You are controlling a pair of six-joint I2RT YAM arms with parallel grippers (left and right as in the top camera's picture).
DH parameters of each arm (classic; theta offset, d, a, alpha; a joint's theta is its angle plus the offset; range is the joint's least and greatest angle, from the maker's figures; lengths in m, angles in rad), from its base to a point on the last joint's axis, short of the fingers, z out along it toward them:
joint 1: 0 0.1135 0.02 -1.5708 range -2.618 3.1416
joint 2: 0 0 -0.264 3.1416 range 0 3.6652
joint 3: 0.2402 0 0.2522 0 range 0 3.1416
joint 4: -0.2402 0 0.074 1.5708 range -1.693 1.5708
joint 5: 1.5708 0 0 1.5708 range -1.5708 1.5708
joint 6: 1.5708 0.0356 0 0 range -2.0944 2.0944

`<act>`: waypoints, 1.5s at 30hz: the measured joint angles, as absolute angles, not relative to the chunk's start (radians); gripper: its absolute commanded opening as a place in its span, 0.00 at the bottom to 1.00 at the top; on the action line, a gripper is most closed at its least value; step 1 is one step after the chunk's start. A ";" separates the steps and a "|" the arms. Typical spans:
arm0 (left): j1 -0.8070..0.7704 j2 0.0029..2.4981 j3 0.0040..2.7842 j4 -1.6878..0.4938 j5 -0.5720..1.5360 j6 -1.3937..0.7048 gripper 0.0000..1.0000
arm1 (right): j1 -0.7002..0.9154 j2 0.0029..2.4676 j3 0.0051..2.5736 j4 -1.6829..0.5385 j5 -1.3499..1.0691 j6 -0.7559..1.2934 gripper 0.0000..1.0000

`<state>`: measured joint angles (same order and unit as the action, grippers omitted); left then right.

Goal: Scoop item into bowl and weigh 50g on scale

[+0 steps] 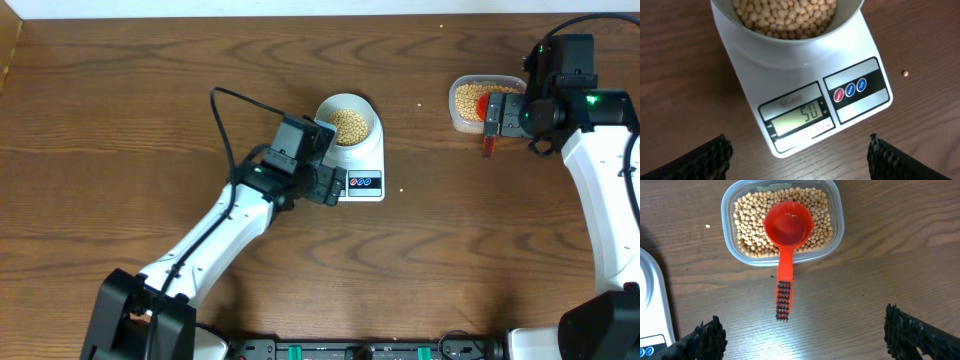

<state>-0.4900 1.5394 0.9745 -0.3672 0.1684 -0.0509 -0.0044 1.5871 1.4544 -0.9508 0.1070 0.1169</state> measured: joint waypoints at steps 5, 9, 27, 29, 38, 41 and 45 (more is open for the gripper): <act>-0.530 1.556 0.974 -0.367 0.123 -0.128 0.89 | -0.004 1.587 1.454 -0.951 0.107 0.117 0.99; -0.546 1.556 0.957 -0.363 0.084 -0.206 0.89 | -0.004 1.587 1.454 -0.951 0.108 0.117 0.99; -0.618 1.556 0.887 -0.353 -0.019 -0.369 0.89 | -0.004 1.587 1.454 -0.951 0.109 0.117 0.99; -0.629 1.556 0.886 -0.352 -0.035 -0.374 0.89 | -0.004 1.587 1.454 -0.951 0.109 0.117 0.99; -0.660 1.556 0.878 -0.320 -0.067 -0.393 0.89 | -0.004 1.587 1.454 -0.951 0.109 0.117 0.99; -0.660 1.558 0.870 -0.314 -0.071 -0.393 0.89 | -0.004 1.587 1.454 -0.951 0.109 0.117 0.99; -0.660 1.558 0.864 -0.311 -0.078 -0.393 0.89 | -0.004 1.587 1.454 -0.951 0.109 0.117 0.99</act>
